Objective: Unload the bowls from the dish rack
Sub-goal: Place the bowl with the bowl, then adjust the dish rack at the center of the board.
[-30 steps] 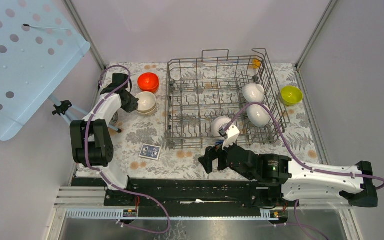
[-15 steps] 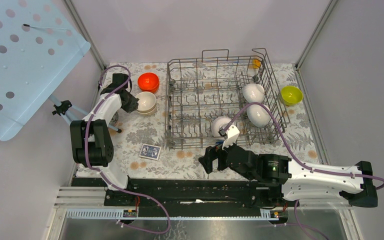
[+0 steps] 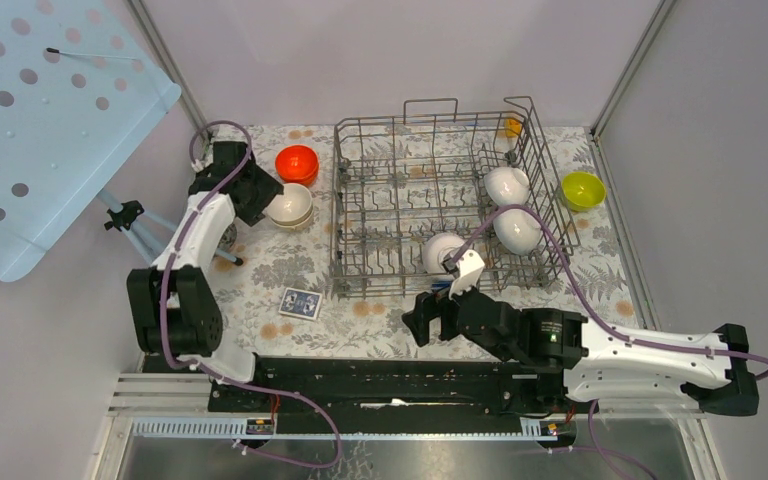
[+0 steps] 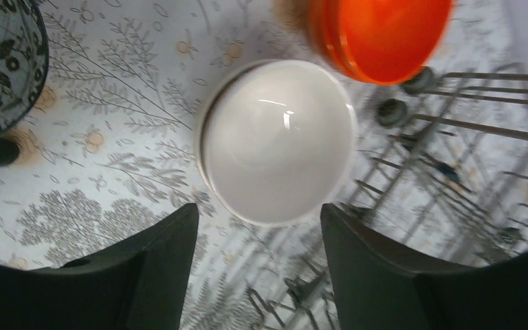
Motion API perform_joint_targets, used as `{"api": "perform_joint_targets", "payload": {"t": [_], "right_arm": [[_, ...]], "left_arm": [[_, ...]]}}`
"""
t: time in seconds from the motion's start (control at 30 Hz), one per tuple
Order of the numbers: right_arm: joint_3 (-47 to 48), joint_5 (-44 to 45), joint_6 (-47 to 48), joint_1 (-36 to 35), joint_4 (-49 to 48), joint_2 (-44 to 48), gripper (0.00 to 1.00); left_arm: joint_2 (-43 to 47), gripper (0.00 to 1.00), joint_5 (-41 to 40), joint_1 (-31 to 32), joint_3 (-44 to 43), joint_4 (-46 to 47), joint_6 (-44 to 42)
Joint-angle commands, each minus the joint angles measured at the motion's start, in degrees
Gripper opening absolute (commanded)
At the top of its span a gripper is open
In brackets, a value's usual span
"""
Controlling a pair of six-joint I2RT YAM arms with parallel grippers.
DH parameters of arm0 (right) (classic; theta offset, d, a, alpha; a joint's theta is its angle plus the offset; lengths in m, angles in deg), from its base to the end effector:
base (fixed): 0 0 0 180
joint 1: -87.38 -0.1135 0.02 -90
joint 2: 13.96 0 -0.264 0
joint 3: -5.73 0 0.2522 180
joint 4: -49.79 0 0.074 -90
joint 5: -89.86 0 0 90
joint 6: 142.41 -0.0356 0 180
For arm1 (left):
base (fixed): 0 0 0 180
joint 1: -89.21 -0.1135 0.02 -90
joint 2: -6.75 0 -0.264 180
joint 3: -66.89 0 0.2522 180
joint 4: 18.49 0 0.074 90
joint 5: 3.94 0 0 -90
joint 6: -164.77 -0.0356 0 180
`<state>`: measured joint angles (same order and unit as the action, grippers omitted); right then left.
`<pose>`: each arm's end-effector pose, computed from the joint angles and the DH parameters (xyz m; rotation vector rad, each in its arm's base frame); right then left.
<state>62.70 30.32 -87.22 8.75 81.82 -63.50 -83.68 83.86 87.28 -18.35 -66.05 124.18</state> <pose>0.0559 0.1866 0.3034 -0.4197 1.9751 0.7703 0.3392 0.0128 0.2675 -1.1043 2.2602 -0.2971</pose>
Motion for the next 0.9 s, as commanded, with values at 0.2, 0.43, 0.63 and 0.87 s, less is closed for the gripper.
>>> {"api": "perform_joint_targets", "payload": {"t": [0.2,0.43,0.63,0.87], "right_arm": [[-0.3,4.0,1.3,0.1,1.0,5.3,1.0],[-1.0,2.2,1.2,0.1,0.1,4.0,1.0],[-1.6,2.0,1.1,0.1,0.0,4.2,1.0],[-1.9,2.0,1.5,0.1,-0.3,3.8,1.0]], "left_arm": [[9.6,0.69,3.5,4.5,2.5,9.0,-4.4],[2.7,0.4,13.4,7.2,1.7,19.2,-7.9],[-2.8,0.25,12.4,7.2,-1.6,18.9,-8.0],[-6.8,0.18,12.2,7.2,-2.5,18.8,-8.3]]}}
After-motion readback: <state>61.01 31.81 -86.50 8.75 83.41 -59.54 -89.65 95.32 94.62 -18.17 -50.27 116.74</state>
